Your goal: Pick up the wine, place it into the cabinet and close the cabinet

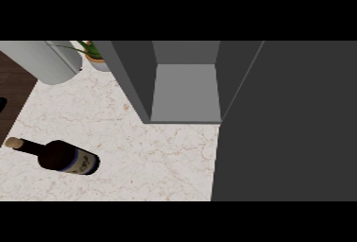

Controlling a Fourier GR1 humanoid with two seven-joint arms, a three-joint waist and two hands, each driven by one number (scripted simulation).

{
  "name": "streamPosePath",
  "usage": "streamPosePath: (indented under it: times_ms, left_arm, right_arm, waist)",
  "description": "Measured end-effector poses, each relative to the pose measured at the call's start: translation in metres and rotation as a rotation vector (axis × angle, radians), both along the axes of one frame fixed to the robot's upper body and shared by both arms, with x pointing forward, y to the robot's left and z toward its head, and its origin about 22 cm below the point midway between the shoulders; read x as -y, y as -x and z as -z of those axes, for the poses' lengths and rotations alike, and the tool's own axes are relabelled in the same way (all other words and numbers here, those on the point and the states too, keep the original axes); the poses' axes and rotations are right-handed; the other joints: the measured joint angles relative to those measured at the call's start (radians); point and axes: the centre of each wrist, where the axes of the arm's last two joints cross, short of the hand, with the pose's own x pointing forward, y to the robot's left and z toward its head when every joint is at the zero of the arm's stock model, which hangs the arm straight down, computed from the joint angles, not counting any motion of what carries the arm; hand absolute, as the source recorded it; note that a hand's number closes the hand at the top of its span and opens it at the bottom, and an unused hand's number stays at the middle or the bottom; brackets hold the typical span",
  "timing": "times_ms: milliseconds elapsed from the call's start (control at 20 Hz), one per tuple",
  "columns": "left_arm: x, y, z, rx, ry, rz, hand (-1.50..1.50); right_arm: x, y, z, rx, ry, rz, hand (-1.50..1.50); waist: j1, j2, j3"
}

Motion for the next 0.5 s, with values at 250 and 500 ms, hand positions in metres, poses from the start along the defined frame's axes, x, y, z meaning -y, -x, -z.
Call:
streamPosePath:
  times_ms: [250, 500]
  left_arm:
    - [-0.012, 0.016, -0.027, -0.03, 0.026, 0.013, -1.5]
    - [-0.019, 0.021, -0.042, -0.064, 0.03, -0.011, -1.5]
  right_arm:
    - [-0.012, 0.019, -0.014, -0.028, -0.012, -0.035, -1.5]
    - [-0.023, 0.022, -0.024, -0.053, -0.019, -0.058, -1.5]
  waist:
    - [-0.001, 0.001, 0.0]
    - [-0.001, 0.002, 0.0]
